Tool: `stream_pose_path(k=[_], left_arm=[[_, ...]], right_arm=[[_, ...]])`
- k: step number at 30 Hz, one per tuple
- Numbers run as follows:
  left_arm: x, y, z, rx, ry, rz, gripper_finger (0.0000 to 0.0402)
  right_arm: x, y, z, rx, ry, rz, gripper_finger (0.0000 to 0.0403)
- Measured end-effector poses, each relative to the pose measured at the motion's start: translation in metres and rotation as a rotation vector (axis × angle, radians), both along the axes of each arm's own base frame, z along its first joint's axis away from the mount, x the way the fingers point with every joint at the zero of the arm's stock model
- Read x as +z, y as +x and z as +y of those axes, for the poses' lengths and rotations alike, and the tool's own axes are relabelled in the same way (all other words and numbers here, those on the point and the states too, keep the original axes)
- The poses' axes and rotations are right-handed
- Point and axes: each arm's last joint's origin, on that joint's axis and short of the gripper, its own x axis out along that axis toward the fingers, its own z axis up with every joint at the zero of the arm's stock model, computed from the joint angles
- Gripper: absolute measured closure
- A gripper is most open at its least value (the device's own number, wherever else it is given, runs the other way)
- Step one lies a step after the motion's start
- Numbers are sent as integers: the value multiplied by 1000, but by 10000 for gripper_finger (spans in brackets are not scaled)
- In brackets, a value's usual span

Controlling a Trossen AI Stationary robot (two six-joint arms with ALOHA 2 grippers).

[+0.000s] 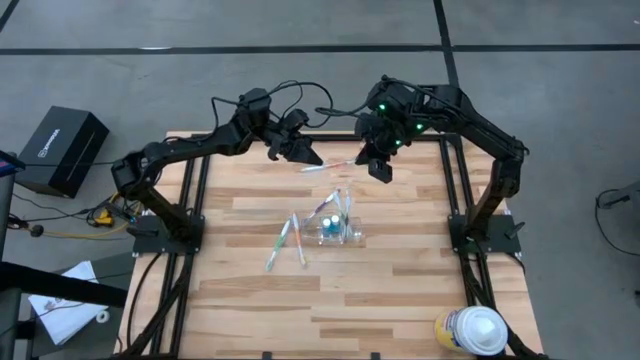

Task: Pick & Place toothbrushing station
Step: Put the orange toothbrush into the transparent organizer

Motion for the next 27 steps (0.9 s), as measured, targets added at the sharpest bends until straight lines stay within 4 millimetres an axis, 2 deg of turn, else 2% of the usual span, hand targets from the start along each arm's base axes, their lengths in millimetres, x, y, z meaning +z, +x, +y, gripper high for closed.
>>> stream_pose_path(k=[6, 12, 16, 21, 27], left_arm=[[0, -3, 7, 22, 4, -3, 401], [3, -12, 22, 70, 18, -24, 401], [16, -20, 26, 100, 80, -121, 401], [37, -34, 33, 240, 152, -267, 401], [67, -55, 36, 528, 287, -539, 401]], right_arm=[[22, -8, -5, -43, -47, -103, 312], [53, -25, -11, -103, -106, -320, 227], [78, -39, -15, -151, -160, -504, 187], [97, -53, -19, -218, -162, -652, 176], [104, -47, -25, -250, -153, -751, 204]])
